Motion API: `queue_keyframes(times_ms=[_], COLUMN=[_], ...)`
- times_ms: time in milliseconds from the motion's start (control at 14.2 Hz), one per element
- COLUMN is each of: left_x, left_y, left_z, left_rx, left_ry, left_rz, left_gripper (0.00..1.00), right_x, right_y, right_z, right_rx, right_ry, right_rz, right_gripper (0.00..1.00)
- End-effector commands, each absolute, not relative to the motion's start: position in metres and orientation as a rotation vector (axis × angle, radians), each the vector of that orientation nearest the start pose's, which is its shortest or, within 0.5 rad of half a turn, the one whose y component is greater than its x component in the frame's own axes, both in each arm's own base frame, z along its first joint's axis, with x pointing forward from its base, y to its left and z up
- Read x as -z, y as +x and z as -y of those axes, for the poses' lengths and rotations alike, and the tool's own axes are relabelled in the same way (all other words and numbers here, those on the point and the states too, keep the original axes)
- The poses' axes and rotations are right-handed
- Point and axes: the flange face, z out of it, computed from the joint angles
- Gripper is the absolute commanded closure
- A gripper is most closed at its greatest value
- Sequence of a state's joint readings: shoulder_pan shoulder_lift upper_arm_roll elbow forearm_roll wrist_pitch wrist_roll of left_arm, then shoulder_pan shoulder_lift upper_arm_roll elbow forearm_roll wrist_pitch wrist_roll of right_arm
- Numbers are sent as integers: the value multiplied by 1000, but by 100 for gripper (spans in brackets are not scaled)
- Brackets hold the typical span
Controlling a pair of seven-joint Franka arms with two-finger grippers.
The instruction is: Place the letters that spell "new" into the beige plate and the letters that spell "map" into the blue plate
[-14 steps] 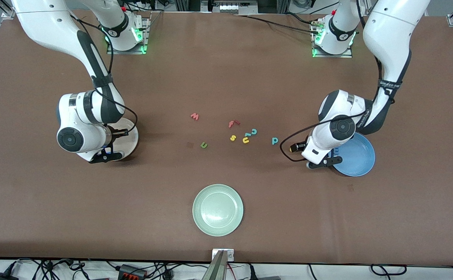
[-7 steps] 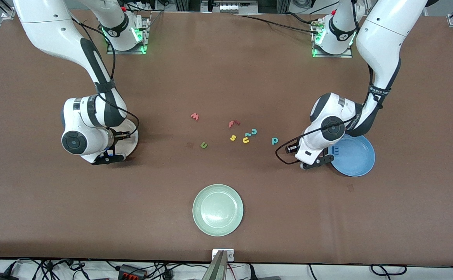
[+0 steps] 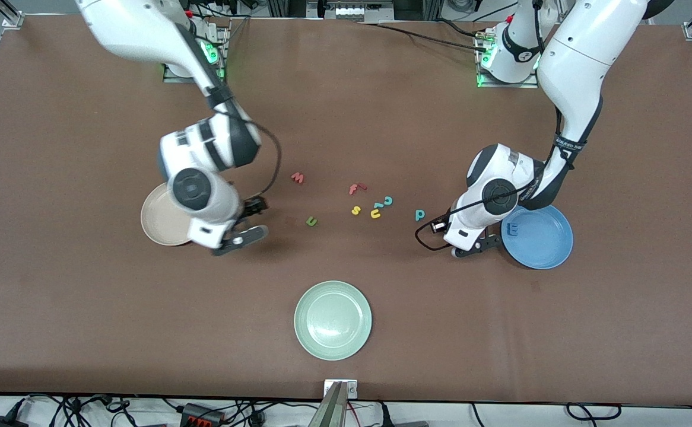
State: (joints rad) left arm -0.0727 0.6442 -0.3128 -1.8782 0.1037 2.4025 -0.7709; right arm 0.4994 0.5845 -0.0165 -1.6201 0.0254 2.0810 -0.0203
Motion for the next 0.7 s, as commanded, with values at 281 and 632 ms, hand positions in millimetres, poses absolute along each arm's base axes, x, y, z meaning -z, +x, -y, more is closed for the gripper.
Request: queue_keyframes(times_ms=[281,632], left_x=[-218,-254], left_y=[590,606], left_z=[212,127], left_rx=[-223,-251], left_ry=[-3091,-2987], left_rz=[473,74], left_gripper=[85,85], right_x=[-220,-193], right_y=[570,563], right_z=[-410,-428], right_rx=[-8,30], right_ry=[-2981,-2960], right_rz=[971,1048], right_gripper=[13,16])
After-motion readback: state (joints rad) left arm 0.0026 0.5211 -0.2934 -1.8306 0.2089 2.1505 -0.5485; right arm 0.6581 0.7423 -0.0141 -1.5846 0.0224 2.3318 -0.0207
